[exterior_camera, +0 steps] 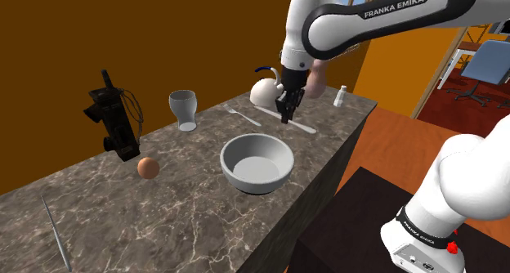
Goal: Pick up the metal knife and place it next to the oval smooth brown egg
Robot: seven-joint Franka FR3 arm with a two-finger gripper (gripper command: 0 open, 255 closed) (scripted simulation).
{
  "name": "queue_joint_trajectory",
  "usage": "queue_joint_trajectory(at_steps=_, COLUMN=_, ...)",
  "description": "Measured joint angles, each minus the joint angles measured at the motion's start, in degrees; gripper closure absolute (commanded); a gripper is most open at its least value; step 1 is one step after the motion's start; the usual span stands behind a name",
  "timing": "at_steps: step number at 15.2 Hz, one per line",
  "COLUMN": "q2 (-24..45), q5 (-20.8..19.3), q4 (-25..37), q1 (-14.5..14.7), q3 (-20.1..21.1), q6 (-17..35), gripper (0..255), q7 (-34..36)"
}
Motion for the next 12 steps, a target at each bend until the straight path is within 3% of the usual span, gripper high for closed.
queue_joint_trajectory(at_steps=6, q2=4.92, q5=0.68, q4=4.47, q1=3.31, q3=5.68, q6=1.0, gripper=255, q7=8.66)
queue_joint_trajectory(at_steps=12, q2=11.87, q5=-0.56, q4=12.71, q1=6.09, q3=10.2, q6=0.07, gripper=255, q7=16.74)
